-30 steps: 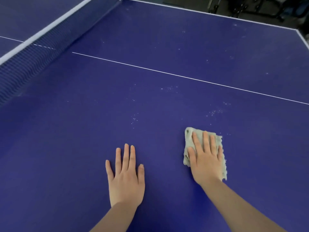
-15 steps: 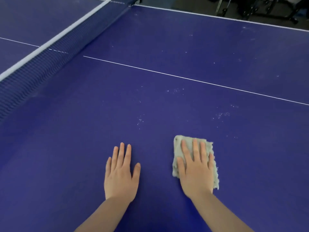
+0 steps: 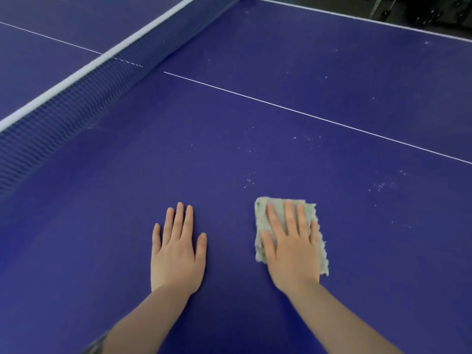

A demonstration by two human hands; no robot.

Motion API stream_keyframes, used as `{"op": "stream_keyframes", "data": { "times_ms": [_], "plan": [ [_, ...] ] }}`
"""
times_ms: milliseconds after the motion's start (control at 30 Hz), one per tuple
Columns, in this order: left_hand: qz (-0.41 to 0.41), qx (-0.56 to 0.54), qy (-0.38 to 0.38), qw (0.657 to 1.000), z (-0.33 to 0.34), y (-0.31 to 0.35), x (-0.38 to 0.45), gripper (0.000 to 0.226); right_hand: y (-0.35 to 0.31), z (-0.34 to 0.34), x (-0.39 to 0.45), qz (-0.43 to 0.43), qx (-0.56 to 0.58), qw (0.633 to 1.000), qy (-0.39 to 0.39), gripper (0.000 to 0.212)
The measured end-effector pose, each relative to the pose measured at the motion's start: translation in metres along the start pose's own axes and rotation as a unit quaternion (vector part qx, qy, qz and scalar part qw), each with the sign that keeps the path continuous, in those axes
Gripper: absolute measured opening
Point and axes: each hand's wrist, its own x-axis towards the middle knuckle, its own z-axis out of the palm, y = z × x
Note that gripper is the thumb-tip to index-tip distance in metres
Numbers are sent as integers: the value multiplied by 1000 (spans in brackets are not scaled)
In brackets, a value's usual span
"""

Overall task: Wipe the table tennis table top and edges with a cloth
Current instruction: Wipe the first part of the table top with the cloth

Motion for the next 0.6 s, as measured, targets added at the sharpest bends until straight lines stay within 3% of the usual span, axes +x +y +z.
{"op": "stream_keyframes", "data": {
  "times_ms": [100, 167, 267, 400, 467, 600],
  "plan": [
    [7, 7, -3, 1000, 6, -3, 2, 67, -47, 7, 7, -113, 33, 993, -17, 56],
    [10, 27, -12, 1000, 8, -5, 3, 67, -58, 2, 43, -120, 8, 993, -23, 59],
    [20, 6, -35, 999, 7, -8, 3, 65, -33, -5, 74, 5, 17, 997, -70, 63],
    [90, -35, -56, 994, -2, -28, 23, 71, -18, 1, 37, 151, -5, 988, -34, 61],
    [109, -40, -48, 992, -10, -53, 52, 70, -55, 4, 17, 124, 4, 992, -17, 60],
    [106, -5, -13, 994, -34, -113, 128, 71, -127, 12, 55, -37, 20, 999, -24, 56]
  ]
}}
